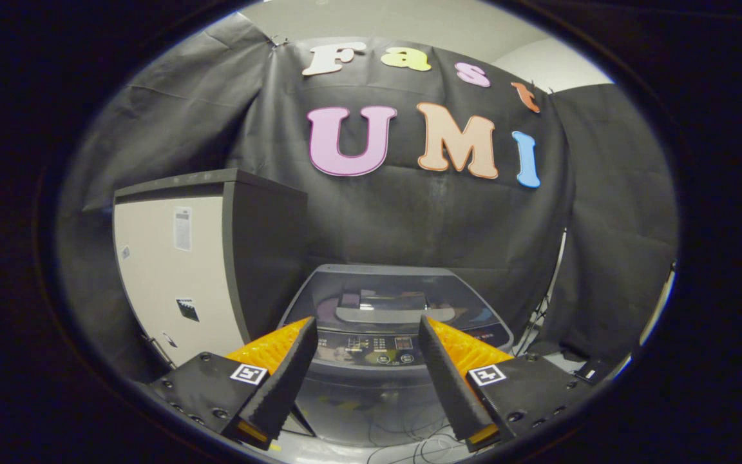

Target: Put the clothes into the washing machine and then close the washing machine lid.

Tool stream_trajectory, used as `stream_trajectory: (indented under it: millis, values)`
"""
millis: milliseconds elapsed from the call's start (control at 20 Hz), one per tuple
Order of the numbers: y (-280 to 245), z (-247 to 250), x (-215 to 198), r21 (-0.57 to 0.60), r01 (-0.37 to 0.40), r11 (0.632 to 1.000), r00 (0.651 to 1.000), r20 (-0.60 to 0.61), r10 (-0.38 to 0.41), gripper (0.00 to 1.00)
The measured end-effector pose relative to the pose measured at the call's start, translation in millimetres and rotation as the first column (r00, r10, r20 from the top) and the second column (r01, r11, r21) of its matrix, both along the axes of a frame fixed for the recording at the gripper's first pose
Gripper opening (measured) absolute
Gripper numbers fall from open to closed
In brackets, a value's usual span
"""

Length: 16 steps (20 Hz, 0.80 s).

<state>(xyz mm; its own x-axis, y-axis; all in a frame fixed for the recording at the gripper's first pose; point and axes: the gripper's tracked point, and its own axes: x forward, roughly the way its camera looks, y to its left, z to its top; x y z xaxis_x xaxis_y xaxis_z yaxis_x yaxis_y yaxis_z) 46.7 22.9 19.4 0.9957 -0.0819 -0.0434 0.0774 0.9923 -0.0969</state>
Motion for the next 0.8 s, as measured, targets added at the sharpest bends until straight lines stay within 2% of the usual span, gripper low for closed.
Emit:
stream_trajectory:
  millis: [350,550,800]
  values:
    - [12.7,6.3,-34.6,-0.008,-0.011,1.000,0.998,0.057,0.011,0.98]
    - [5.9,5.1,-53.0,-0.029,0.018,0.999,0.998,0.065,-0.016,0.98]
    - [-12.7,16.6,-61.1,0.002,0.059,0.998,0.993,0.107,-0.059,0.98]
